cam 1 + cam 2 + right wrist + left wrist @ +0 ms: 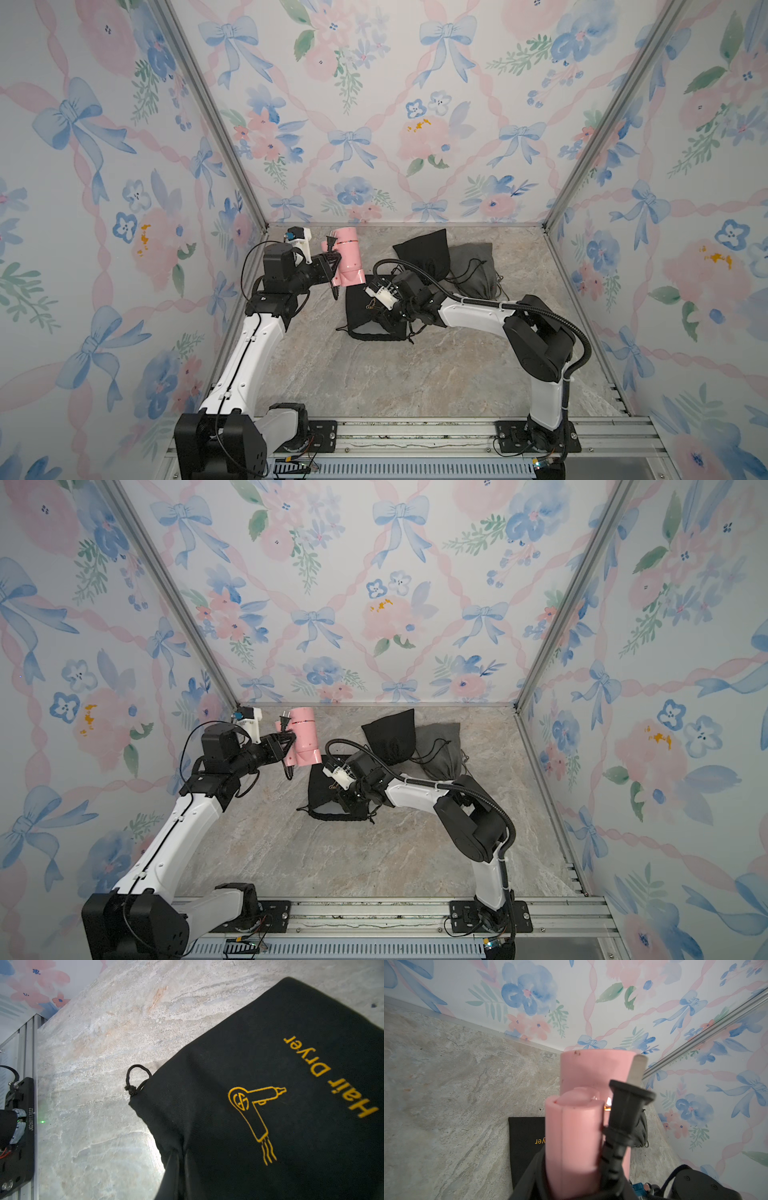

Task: Pack away hair dryers
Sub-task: Pick up the drawstring bag from the center of the board, then adjust the drawstring bag.

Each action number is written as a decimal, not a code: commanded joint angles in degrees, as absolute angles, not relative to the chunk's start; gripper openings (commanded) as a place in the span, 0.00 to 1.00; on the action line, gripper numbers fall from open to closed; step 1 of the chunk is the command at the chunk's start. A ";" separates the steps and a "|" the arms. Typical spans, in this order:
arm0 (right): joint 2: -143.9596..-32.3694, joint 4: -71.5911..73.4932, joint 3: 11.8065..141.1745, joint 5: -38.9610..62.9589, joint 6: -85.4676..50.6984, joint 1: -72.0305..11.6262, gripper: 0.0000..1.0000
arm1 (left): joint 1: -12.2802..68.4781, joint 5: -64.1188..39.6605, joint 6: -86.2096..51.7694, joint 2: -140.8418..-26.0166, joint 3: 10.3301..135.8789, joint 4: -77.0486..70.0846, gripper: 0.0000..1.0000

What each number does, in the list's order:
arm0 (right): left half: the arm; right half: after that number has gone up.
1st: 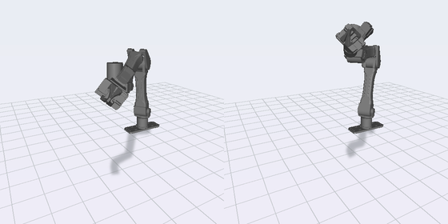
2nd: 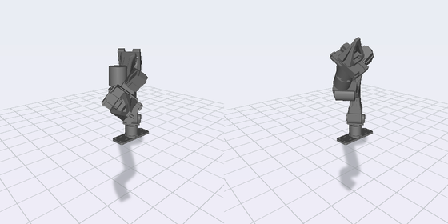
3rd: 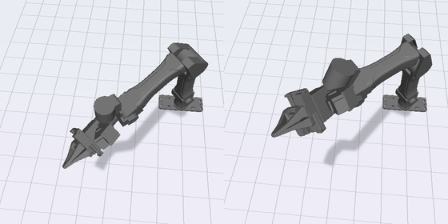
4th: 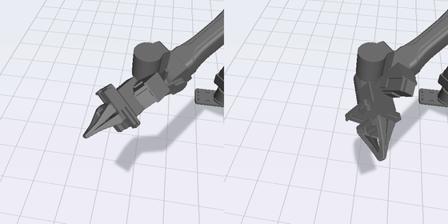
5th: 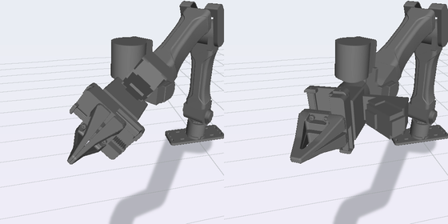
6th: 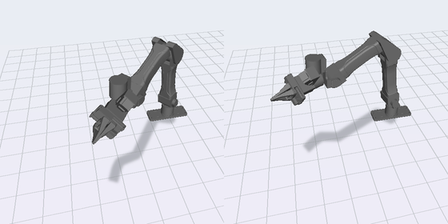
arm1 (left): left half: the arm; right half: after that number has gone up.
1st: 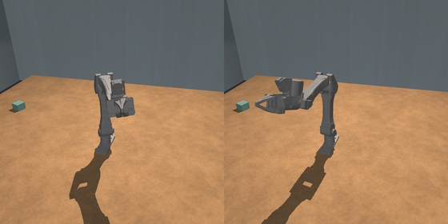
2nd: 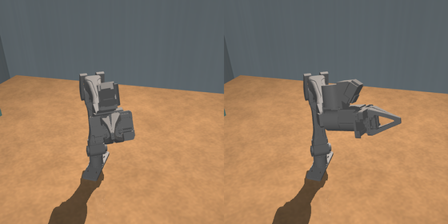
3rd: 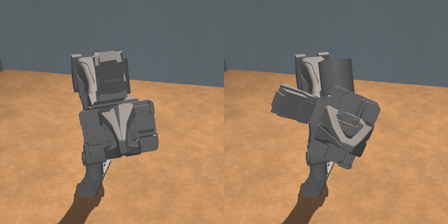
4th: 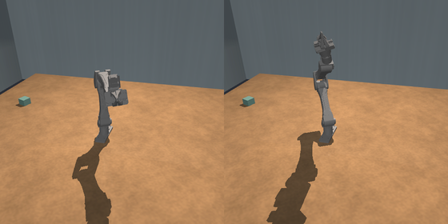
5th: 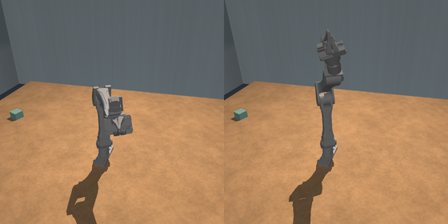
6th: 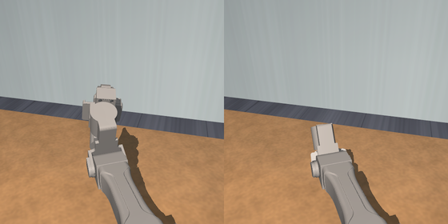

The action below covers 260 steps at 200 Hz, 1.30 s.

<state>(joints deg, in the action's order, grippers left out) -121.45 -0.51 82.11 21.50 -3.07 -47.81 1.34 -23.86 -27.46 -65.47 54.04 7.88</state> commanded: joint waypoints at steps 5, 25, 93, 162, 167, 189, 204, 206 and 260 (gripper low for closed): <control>-121.11 0.84 82.42 21.92 -5.63 -46.50 0.02 | 1.05 -25.08 -27.80 -63.08 52.69 6.48 0.14; -120.29 1.13 83.17 21.88 -6.91 -45.87 0.00 | 1.05 -25.75 -28.72 -62.03 50.50 6.48 0.14; -121.60 -3.02 92.36 22.13 -12.16 -42.33 0.00 | 1.27 -28.39 -31.56 -55.28 42.22 6.63 0.15; -123.42 -5.58 98.75 22.67 -14.41 -41.23 0.00 | 9.28 -22.27 -35.89 -49.71 33.25 6.64 0.15; -123.42 -5.56 98.87 22.71 -14.57 -41.22 0.00 | 9.78 -21.75 -36.10 -49.54 32.68 6.63 0.15; -123.22 -5.71 99.21 22.96 -14.60 -41.00 0.00 | 11.60 -19.96 -36.69 -48.87 30.74 6.67 0.14; -123.13 -5.89 99.31 23.03 -14.68 -40.86 0.00 | 12.83 -18.74 -37.16 -48.26 29.87 6.62 0.14; -123.13 -5.96 99.32 23.07 -14.68 -40.87 0.00 | 13.03 -18.55 -37.24 -48.19 29.79 6.64 0.14; -122.67 -5.98 98.74 23.30 -14.94 -40.43 0.01 | 18.16 -14.77 -37.89 -46.36 28.90 7.31 0.13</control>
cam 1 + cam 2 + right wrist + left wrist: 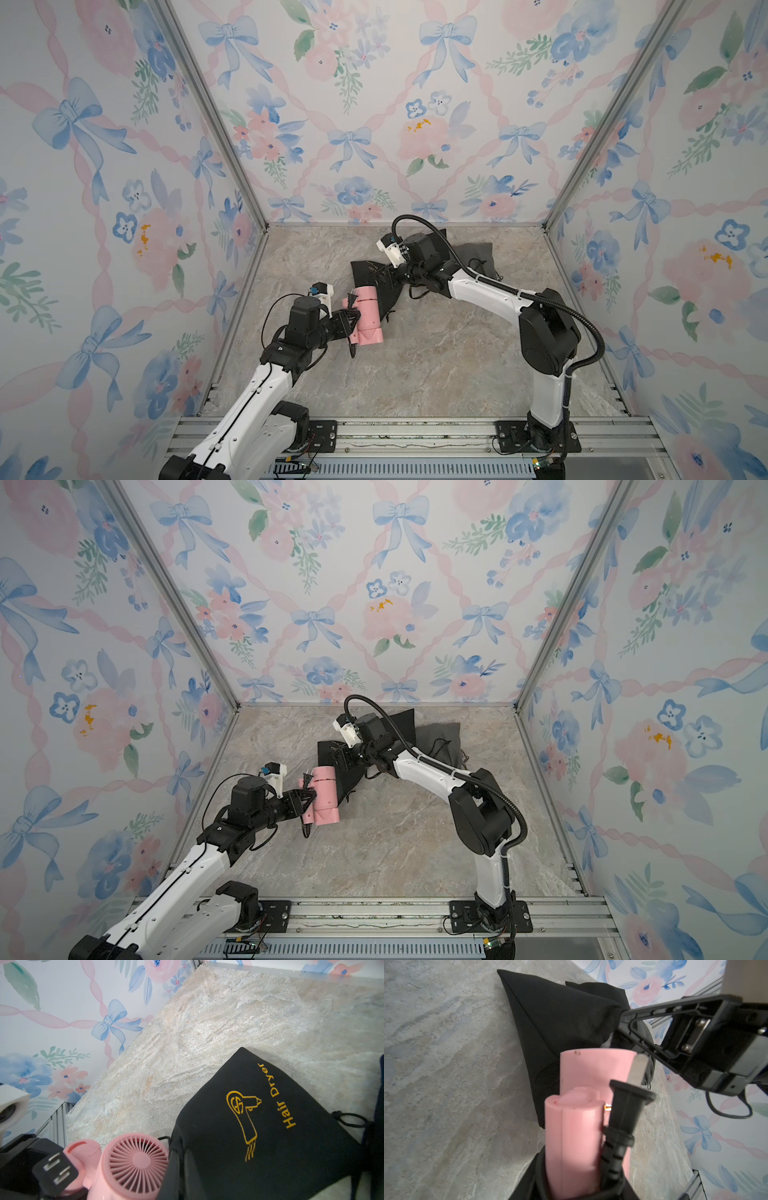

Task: Pack away hair dryers
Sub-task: Adjust the drawstring bag.

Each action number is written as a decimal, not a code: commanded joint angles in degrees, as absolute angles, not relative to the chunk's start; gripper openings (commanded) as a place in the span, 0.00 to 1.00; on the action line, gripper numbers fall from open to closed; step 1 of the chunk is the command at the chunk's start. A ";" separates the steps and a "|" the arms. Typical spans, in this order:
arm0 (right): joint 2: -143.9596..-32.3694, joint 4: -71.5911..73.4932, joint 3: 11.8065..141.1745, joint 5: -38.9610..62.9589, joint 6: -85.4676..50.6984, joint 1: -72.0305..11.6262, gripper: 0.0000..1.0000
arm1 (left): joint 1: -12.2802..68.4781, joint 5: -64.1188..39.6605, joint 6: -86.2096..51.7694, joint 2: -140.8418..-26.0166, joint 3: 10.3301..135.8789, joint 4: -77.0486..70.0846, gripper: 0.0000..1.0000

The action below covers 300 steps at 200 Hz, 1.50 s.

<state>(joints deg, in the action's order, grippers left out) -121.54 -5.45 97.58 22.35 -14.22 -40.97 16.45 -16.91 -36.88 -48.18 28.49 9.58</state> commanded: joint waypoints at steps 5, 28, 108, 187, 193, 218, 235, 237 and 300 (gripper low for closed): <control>-122.63 -5.98 98.70 23.29 -15.03 -40.33 0.01 | 18.65 -14.22 -37.66 -46.24 29.00 7.62 0.13; -121.76 -5.12 97.64 23.54 -15.49 -39.90 0.02 | 21.30 -10.82 -36.64 -46.18 30.24 10.02 0.13; -120.22 -5.97 97.94 24.61 -16.08 -38.67 0.02 | 30.93 2.30 -33.35 -49.35 37.51 17.32 0.13; -115.64 -8.07 97.92 24.87 -16.50 -37.66 0.03 | 33.05 14.91 -26.97 -55.67 47.68 26.41 0.13; -115.23 -8.26 97.91 24.87 -16.52 -37.62 0.04 | 33.07 15.67 -26.74 -56.04 48.08 26.82 0.13; -113.93 -9.25 97.68 24.83 -16.29 -37.87 0.05 | 32.23 17.59 -26.25 -56.71 49.09 27.51 0.13; -113.94 -10.08 97.07 24.12 -14.91 -38.56 0.06 | 31.16 17.81 -26.28 -56.27 49.22 27.76 0.13; -113.98 -10.21 97.11 23.98 -14.76 -38.64 0.06 | 31.06 17.83 -26.28 -56.12 49.17 27.90 0.13; -117.86 -10.86 98.19 23.62 -16.24 -39.46 0.06 | 29.26 16.46 -25.49 -56.24 47.70 27.99 0.13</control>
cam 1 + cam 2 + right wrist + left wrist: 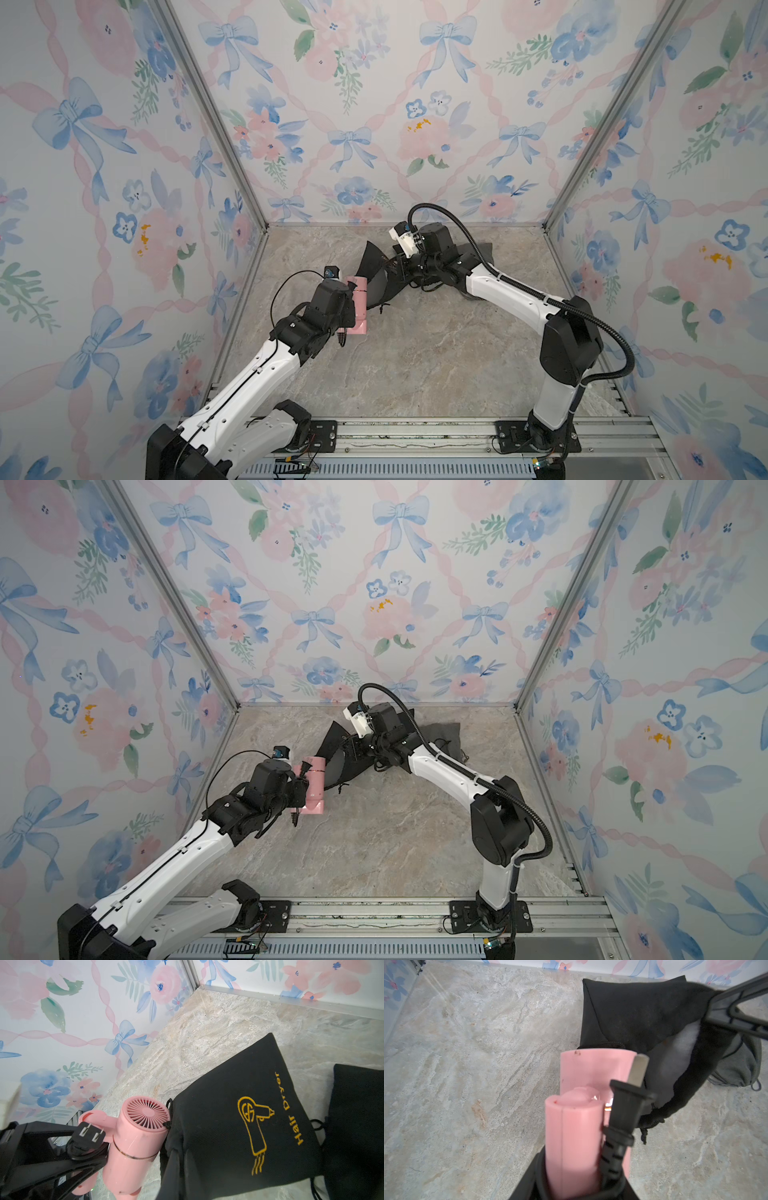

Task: Pack away hair dryers
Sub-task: Adjust the drawstring bag, then place the drawstring bag at the center of the board.

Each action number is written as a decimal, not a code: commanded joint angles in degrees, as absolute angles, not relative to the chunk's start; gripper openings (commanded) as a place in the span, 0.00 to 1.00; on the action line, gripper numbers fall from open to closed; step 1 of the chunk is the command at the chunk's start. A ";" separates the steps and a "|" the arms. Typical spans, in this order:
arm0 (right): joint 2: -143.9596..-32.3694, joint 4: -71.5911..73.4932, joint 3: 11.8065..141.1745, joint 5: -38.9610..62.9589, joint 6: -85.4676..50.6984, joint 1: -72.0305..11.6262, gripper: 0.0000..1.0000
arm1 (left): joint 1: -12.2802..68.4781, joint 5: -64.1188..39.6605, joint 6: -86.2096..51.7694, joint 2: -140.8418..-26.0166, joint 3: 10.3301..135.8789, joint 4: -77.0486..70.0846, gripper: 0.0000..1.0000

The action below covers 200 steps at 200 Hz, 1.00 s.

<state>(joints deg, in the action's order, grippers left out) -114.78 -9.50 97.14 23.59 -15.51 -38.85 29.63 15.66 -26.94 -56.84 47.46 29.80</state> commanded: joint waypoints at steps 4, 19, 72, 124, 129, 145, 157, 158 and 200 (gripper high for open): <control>-118.13 -11.02 98.60 23.64 -16.32 -39.50 0.06 | 29.24 16.50 -25.42 -56.36 47.72 28.00 0.13; -119.34 -12.31 100.60 23.70 -16.44 -39.78 0.07 | 29.05 16.77 -24.88 -56.45 47.98 27.96 0.13; -123.86 -16.50 105.97 23.68 -16.17 -40.66 0.08 | 28.07 15.48 -23.84 -55.07 49.22 28.53 0.13; -127.64 -17.93 106.01 22.57 -15.47 -42.35 0.08 | 23.13 11.92 -23.99 -52.84 48.42 29.01 0.13; -127.95 -17.81 105.71 22.38 -15.42 -42.70 0.08 | 22.66 11.48 -23.99 -52.58 48.51 29.06 0.13; -128.53 -17.36 104.25 21.04 -14.91 -43.93 0.09 | 21.18 10.88 -24.15 -52.33 49.01 29.36 0.14; -129.07 -17.24 103.19 19.68 -14.38 -44.95 0.11 | 20.29 10.63 -24.17 -52.43 49.39 29.44 0.14; -129.13 -17.23 103.14 19.64 -14.36 -45.02 0.11 | 20.21 10.63 -24.17 -52.45 49.44 29.44 0.14; -129.40 -15.99 101.22 18.45 -13.07 -46.84 0.35 | 18.29 10.44 -24.30 -54.28 50.23 29.62 0.14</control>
